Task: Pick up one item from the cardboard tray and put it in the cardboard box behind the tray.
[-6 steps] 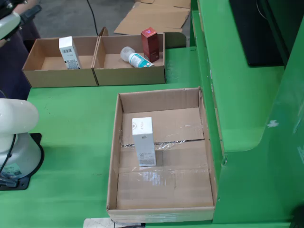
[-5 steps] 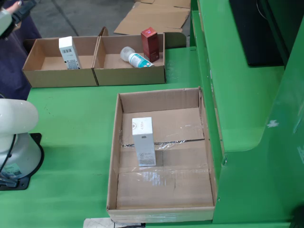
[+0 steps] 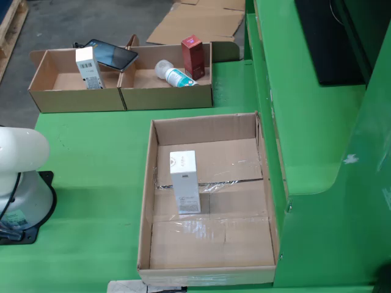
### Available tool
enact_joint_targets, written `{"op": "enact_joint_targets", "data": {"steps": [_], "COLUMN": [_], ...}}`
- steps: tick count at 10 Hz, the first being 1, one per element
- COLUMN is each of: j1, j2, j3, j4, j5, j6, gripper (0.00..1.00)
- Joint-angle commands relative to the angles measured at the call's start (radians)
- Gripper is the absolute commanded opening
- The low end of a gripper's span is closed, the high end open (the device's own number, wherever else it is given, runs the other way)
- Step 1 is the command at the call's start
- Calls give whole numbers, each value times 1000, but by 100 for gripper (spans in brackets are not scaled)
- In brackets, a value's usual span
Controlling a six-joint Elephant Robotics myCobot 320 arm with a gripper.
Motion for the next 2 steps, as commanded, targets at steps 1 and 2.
{"op": "enact_joint_targets", "data": {"steps": [1, 2], "j1": [-1, -1], "j2": [-17, -17], "j3": [-15, -15], "j4": [-8, -8], "j5": [7, 7], "j6": [-54, -71], "gripper": [100, 100]}}
